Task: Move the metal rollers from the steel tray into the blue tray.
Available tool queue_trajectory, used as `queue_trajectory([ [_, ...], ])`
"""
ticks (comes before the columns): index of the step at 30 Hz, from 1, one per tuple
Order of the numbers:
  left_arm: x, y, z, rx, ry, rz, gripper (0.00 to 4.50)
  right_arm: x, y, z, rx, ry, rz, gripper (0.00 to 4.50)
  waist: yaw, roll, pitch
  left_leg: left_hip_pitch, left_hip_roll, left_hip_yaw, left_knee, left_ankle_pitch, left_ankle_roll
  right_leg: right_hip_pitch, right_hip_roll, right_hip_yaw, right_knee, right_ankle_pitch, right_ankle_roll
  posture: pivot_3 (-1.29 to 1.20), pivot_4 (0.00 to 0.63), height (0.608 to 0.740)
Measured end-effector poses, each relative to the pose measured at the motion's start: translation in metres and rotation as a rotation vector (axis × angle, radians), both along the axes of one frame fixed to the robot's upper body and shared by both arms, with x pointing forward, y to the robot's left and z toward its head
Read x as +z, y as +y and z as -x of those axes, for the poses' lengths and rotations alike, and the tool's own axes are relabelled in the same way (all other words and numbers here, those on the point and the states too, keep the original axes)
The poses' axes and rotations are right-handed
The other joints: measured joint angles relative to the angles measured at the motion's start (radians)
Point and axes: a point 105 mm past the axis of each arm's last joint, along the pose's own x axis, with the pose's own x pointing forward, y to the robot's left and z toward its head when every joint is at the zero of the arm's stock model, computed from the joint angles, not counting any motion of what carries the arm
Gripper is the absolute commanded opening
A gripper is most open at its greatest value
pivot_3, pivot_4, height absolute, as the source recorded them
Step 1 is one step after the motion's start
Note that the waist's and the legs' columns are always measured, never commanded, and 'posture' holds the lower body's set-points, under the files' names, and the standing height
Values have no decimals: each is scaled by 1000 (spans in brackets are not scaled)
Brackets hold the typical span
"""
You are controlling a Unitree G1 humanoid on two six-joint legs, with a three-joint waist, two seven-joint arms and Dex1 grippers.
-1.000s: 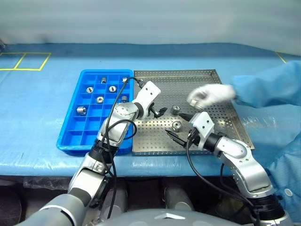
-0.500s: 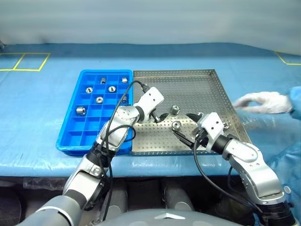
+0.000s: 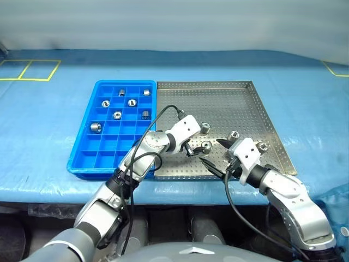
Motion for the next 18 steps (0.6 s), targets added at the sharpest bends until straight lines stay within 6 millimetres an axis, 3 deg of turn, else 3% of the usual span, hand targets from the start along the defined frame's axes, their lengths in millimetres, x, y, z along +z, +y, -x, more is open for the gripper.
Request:
queue_trajectory([
  [12, -14, -16, -5, -28, 6, -29, 4452, 1, -4, 8, -21, 2, 31, 4500, -31, 0, 0, -1, 0, 1, 0, 0, 0, -1, 0, 0, 0, 0, 0, -116, 150, 740],
  [15, -18, -17, -5, -27, 14, -39, 3837, 1, -4, 7, -28, -2, 38, 4500, -33, 0, 0, -1, 0, 1, 0, 0, 0, -1, 0, 0, 0, 0, 0, -113, 150, 740],
  [18, -18, -17, -5, -26, 14, -40, 2821, 1, -4, 6, -29, -5, 40, 4500, -35, 0, 0, -1, 0, 1, 0, 0, 0, -1, 0, 0, 0, 0, 0, -107, 150, 740],
])
